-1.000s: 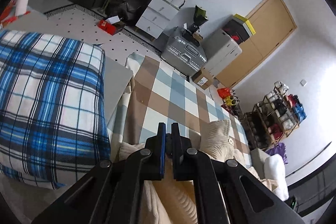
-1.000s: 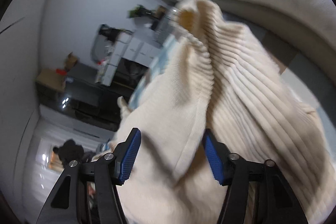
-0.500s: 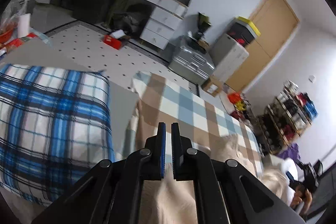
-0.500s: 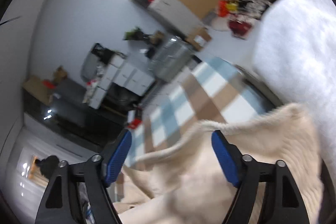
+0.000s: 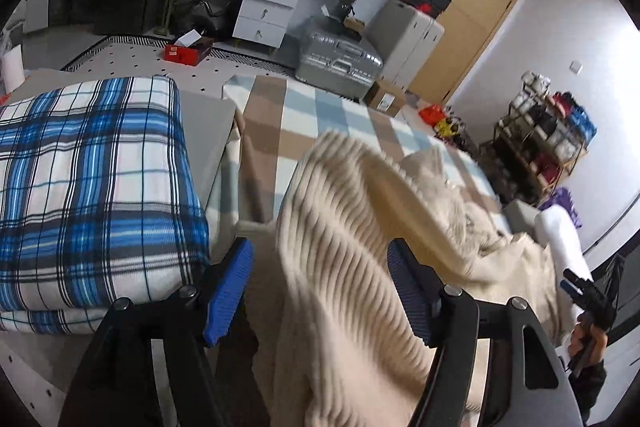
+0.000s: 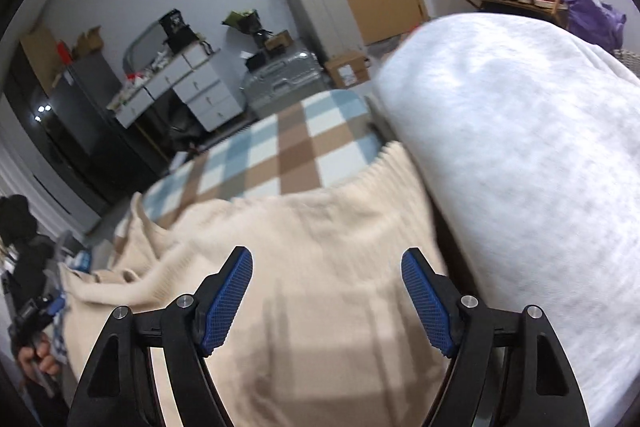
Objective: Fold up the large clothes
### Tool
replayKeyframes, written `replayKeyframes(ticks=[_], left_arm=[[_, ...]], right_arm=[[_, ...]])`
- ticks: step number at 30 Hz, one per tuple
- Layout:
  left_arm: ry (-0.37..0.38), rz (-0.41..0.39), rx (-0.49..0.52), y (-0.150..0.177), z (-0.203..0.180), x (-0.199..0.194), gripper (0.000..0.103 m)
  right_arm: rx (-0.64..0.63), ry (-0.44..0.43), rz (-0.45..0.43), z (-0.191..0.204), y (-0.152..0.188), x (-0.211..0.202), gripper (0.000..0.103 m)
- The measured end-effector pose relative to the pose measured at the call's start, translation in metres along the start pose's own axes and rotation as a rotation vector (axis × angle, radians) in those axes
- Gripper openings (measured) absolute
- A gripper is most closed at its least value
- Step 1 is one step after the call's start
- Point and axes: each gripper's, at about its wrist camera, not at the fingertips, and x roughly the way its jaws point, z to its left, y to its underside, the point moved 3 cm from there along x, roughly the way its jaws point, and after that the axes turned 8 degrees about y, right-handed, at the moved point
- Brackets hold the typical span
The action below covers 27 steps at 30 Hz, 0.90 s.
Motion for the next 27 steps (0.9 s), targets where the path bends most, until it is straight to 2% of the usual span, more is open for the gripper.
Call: replayKeyframes(ticks=[4, 6, 9, 10, 11, 12, 13, 14, 16, 20, 22, 24, 25, 27], left_arm=[[-0.015, 0.027, -0.014, 0.004, 0.000, 0.008, 0.065], [-0.019, 0.029, -0.017, 0.006, -0.002, 0.009, 0.065], [-0.022, 0.032, -0.001, 0.009, -0.005, 0.009, 0.065], [-0.019, 0.031, 0.005, 0.009, -0.006, 0.009, 0.065], [-0.017, 0.033, 0.007, 0.010, -0.007, 0.009, 0.065], [-0.017, 0.035, 0.006, 0.012, -0.006, 0.011, 0.065], [-0.019, 0.037, 0.002, 0.013, -0.006, 0.012, 0.065], [-0.022, 0.040, -0.001, 0.013, -0.005, 0.014, 0.065], [-0.021, 0.043, -0.004, 0.015, -0.006, 0.014, 0.065], [-0.015, 0.029, 0.017, 0.015, -0.010, 0.009, 0.065], [-0.013, 0.021, 0.021, 0.014, -0.010, 0.007, 0.065], [-0.008, 0.013, 0.022, 0.012, -0.012, 0.006, 0.065], [-0.005, 0.011, 0.025, 0.011, -0.013, 0.007, 0.065], [0.002, 0.013, 0.029, 0.010, -0.013, 0.010, 0.065]], right_arm=[[-0.066, 0.021, 0.011, 0.016, -0.003, 0.013, 0.076], [-0.108, 0.098, 0.031, 0.027, -0.002, 0.024, 0.076], [-0.188, 0.154, 0.037, 0.038, 0.005, 0.036, 0.075], [-0.197, 0.175, 0.036, 0.038, 0.007, 0.041, 0.074], [-0.192, 0.169, 0.037, 0.035, 0.007, 0.048, 0.068], [-0.172, 0.146, 0.042, 0.031, 0.007, 0.055, 0.063], [-0.147, 0.127, 0.048, 0.027, 0.006, 0.059, 0.042], [-0.115, 0.106, 0.054, 0.021, 0.005, 0.061, 0.016], [-0.067, 0.057, 0.044, 0.015, 0.002, 0.053, 0.010], [-0.109, -0.055, -0.094, 0.025, -0.008, -0.007, 0.006], [-0.120, -0.179, -0.186, 0.028, -0.021, -0.051, 0.006], [-0.065, -0.331, -0.269, 0.018, -0.040, -0.091, 0.006], [-0.028, -0.348, -0.303, 0.009, -0.049, -0.100, 0.006], [0.054, -0.271, -0.336, -0.014, -0.066, -0.100, 0.006]])
